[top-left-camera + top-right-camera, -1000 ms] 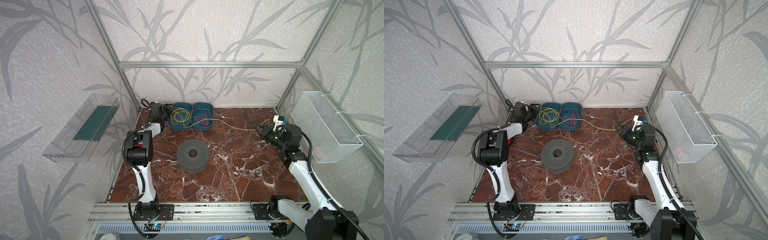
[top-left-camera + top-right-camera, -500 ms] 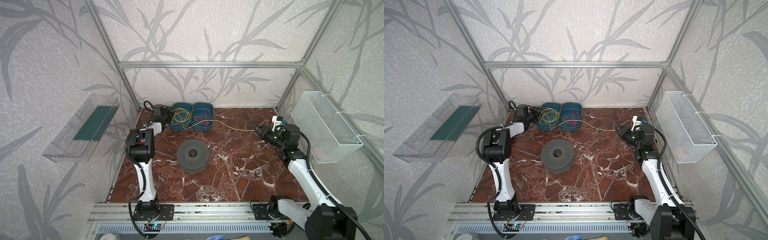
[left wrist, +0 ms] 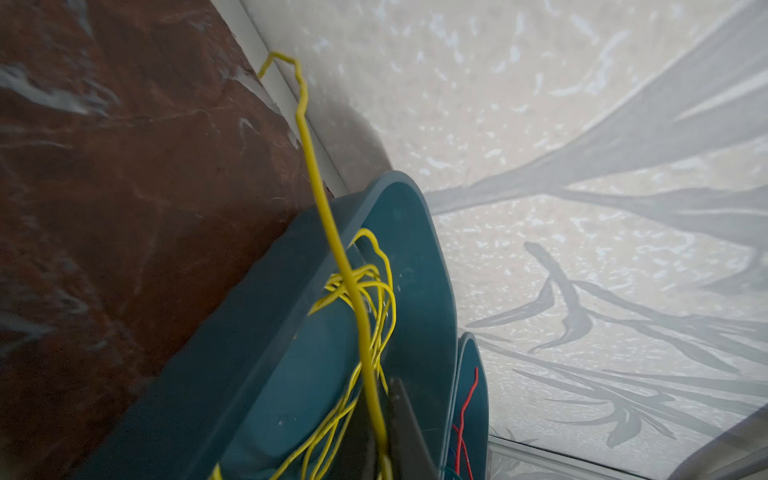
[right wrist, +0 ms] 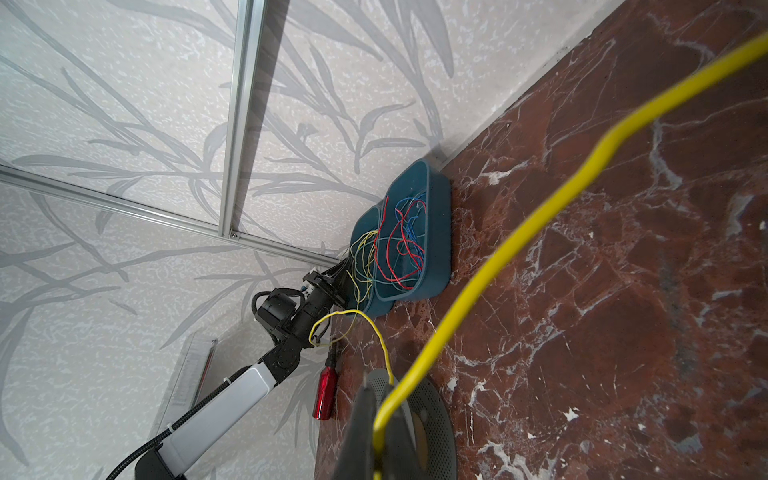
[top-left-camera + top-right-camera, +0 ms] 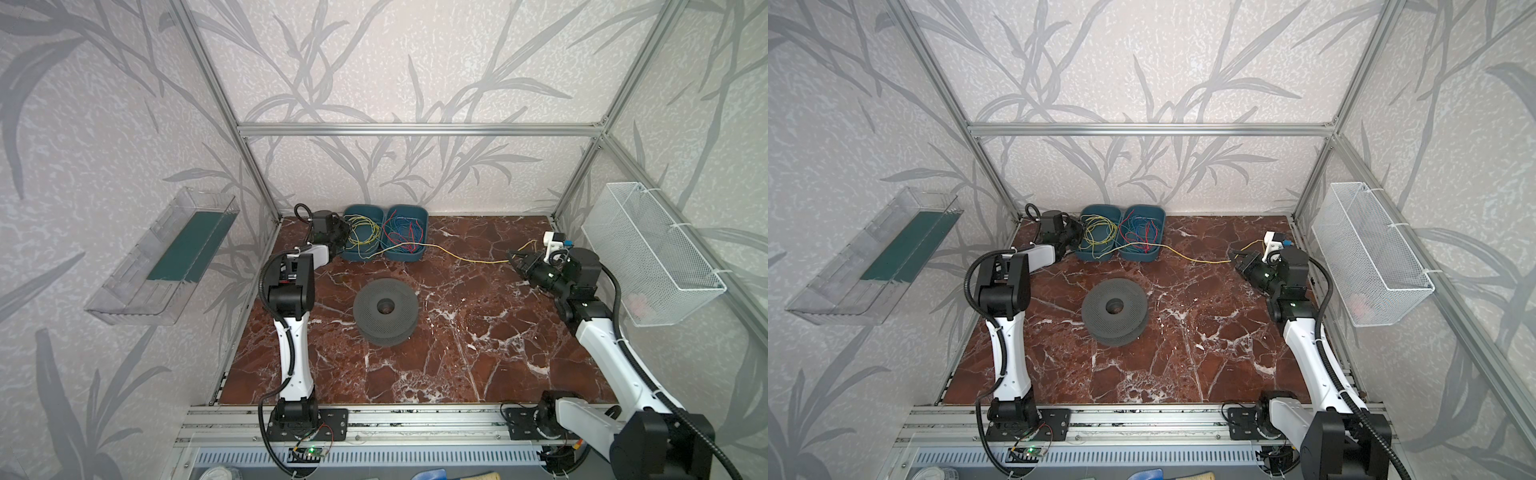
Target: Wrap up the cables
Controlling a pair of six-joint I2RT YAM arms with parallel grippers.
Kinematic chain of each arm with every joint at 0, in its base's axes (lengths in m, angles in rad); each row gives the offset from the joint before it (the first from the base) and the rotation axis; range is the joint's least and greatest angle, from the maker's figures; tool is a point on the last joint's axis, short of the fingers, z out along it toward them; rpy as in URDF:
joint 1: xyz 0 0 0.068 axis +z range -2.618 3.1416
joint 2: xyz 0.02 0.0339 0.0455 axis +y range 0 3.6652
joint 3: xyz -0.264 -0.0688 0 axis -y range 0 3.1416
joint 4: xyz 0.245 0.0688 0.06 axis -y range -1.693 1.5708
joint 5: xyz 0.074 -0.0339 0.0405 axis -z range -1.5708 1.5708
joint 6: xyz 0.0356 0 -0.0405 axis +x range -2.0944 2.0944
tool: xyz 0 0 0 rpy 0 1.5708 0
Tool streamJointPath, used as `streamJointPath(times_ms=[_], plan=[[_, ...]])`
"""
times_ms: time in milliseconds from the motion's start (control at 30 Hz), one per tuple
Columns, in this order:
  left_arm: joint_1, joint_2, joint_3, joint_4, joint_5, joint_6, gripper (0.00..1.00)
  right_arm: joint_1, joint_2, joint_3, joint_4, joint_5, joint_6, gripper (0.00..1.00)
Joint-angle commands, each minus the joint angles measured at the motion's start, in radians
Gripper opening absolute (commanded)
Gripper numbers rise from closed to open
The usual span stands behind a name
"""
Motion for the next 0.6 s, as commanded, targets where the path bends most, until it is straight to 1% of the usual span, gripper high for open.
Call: streamJointPath(times_ms=[0, 167, 333, 467, 533, 567], plan=[[0.000, -0.025, 0.037, 0.009, -0.001, 0.029, 0.04, 0.001, -0.007, 0.008, 0.016, -0.015, -0.013, 0.00], [0.001, -0.075, 0.025, 0.003, 0.017, 0.046, 0.00, 0.001, 0.002, 0.013, 0.023, -0.020, -0.010, 0.00], [0.001, -0.143, -0.015, 0.020, 0.036, 0.046, 0.00, 0.001, 0.002, 0.017, 0.018, -0.014, -0.016, 0.00], [0.002, -0.228, -0.066, 0.043, 0.051, 0.051, 0.00, 0.000, 0.003, 0.020, -0.002, 0.023, -0.041, 0.00], [0.000, -0.282, -0.110, 0.073, 0.059, 0.049, 0.00, -0.002, 0.019, 0.035, -0.037, 0.049, -0.076, 0.00], [0.000, -0.317, -0.138, 0.093, 0.064, 0.045, 0.00, -0.002, 0.034, 0.047, -0.068, 0.080, -0.102, 0.00]])
